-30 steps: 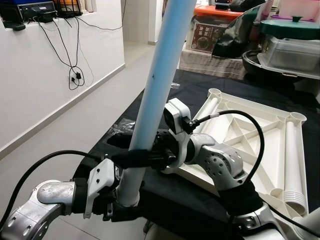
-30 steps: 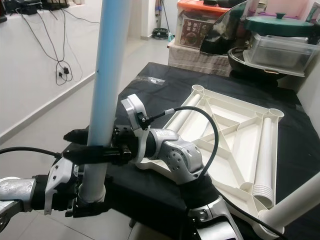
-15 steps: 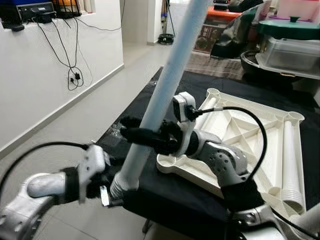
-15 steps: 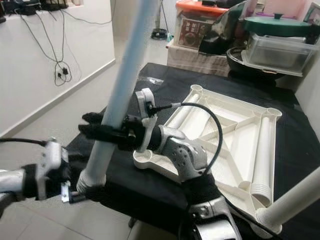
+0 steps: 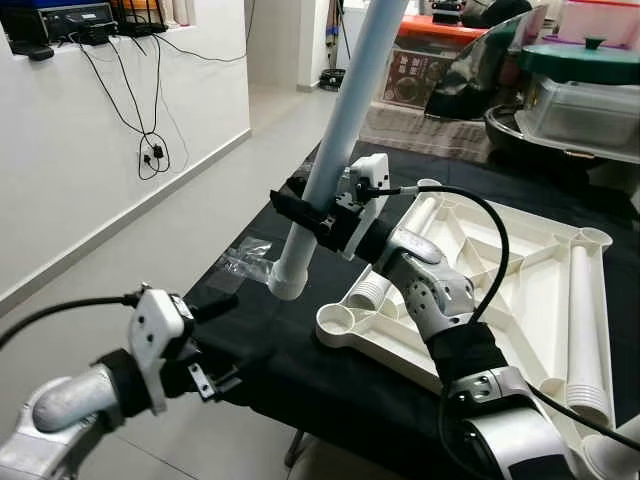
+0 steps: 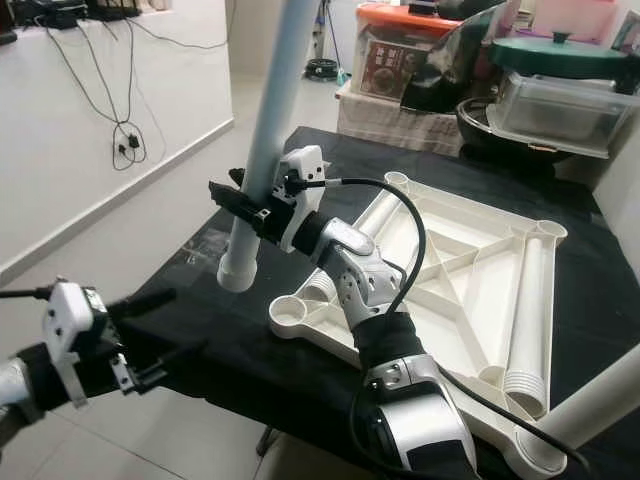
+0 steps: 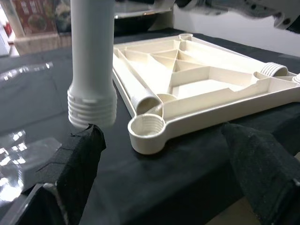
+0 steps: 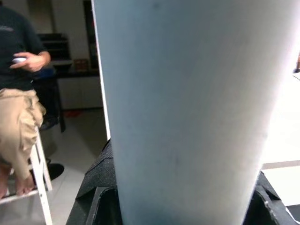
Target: Building children table
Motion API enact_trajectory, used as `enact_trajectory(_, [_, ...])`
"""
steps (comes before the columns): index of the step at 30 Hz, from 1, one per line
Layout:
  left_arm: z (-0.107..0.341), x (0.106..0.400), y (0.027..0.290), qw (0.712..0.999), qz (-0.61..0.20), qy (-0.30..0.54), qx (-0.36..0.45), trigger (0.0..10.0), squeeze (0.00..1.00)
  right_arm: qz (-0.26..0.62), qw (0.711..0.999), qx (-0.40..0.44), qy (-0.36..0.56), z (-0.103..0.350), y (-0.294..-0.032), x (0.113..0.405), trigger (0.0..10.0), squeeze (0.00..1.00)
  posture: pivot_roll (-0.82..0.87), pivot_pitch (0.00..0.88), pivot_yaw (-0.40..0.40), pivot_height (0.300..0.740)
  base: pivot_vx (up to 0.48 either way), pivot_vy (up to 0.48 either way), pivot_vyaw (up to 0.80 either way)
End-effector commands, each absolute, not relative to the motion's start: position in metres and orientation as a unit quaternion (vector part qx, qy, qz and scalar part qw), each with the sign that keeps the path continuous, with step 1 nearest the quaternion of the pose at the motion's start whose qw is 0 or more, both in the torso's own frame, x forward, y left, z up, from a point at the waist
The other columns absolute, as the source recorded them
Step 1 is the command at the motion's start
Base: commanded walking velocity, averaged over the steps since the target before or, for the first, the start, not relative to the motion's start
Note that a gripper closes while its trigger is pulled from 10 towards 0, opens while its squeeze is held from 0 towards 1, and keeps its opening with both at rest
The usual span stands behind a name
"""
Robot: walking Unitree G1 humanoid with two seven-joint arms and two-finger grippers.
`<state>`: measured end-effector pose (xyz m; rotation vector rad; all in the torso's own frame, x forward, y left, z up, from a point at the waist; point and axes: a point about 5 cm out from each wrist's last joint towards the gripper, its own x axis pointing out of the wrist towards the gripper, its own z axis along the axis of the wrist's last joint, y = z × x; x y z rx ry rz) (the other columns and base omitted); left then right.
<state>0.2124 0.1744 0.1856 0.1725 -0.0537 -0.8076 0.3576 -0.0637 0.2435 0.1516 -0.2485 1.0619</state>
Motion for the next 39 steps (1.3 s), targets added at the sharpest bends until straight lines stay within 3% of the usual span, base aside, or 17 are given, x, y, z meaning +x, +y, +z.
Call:
enact_trajectory(1, [0.182, 0.209, 0.171, 0.917, -0.390, -0.017, 0.081, 10.0, 0.00, 0.521, 0.843, 0.048, -0.123, 0.239, -0.063, 0.355, 0.0, 0.00, 0.11, 0.000, -0.086, 0.740, 0.000, 0.000, 0.00])
enact_trajectory(17, [0.171, 0.206, 0.163, 0.927, -0.371, -0.008, 0.054, 10.0, 0.00, 0.488, 0.866, -0.056, -0.095, 0.225, -0.116, 0.370, 0.0, 0.00, 0.10, 0.000, -0.086, 0.740, 0.000, 0.000, 0.00])
enact_trajectory(39, [0.165, 0.207, 0.161, 0.930, -0.363, -0.002, 0.049, 10.0, 0.00, 0.573, 0.813, -0.081, -0.059, 0.204, -0.122, 0.351, 0.0, 0.00, 0.10, 0.000, -0.091, 0.740, 0.000, 0.000, 0.00])
